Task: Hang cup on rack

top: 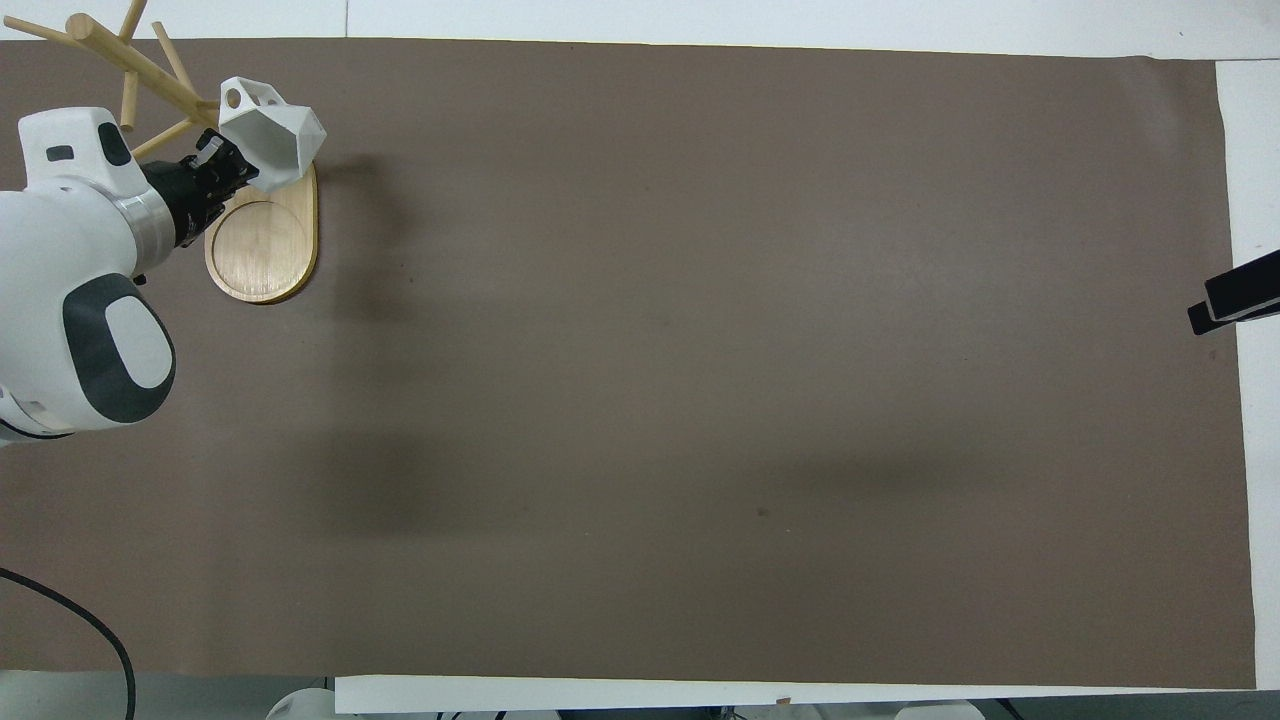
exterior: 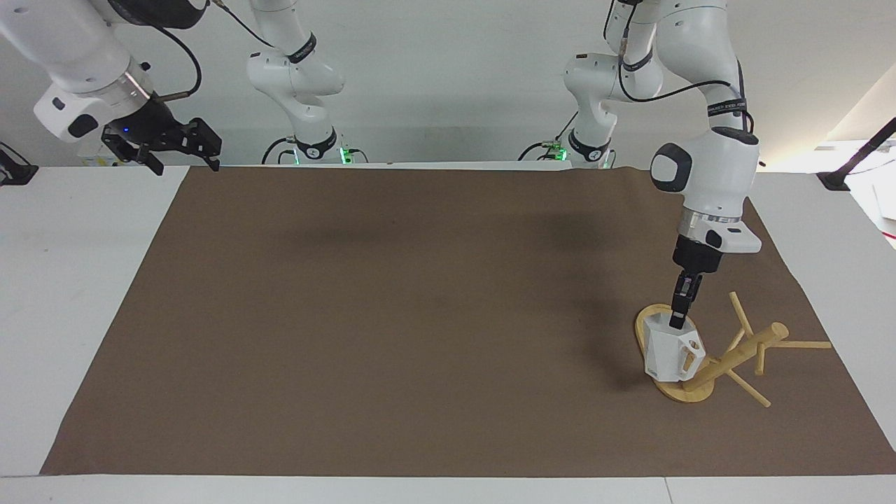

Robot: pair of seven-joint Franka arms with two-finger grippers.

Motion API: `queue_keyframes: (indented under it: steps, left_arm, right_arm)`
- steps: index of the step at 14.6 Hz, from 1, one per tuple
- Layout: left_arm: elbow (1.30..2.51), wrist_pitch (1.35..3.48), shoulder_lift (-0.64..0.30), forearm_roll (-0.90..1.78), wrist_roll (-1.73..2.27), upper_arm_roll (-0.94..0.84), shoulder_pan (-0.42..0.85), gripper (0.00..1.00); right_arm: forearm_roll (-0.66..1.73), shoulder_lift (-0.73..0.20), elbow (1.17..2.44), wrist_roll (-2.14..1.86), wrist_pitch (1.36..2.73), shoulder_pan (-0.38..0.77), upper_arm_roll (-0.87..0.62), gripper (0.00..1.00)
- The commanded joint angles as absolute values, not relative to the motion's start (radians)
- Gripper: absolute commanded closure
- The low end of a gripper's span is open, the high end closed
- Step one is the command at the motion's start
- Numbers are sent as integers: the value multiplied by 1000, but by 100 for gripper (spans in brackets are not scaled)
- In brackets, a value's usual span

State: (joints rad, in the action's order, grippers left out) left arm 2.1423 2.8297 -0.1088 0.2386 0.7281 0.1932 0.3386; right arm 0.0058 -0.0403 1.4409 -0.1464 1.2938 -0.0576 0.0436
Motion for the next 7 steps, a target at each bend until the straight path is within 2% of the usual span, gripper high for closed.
queue_keyframes:
  steps: [1, 3, 4, 5, 6, 7]
  left_arm:
    - [2174, 2810, -71, 258, 701, 184, 314, 100]
    - [2168, 2809, -75, 259, 703, 189, 313, 100]
    - [2166, 2804, -75, 259, 701, 190, 310, 91]
    - [2161, 2780, -77, 258, 695, 193, 304, 62]
    - [2149, 2749, -77, 256, 658, 193, 293, 39]
    - [2134, 2693, -77, 256, 596, 195, 287, 6]
  right_arm:
    - [-21, -51, 1428, -121, 1304, -46, 23, 0]
    - [-23, -49, 1431, -120, 1313, -48, 25, 0]
    - [-25, -49, 1431, -120, 1316, -48, 25, 0]
    - [-32, -49, 1431, -120, 1319, -45, 23, 0]
    - [-44, -48, 1433, -120, 1319, -43, 23, 0]
    - [-48, -48, 1433, -120, 1319, -34, 23, 0]
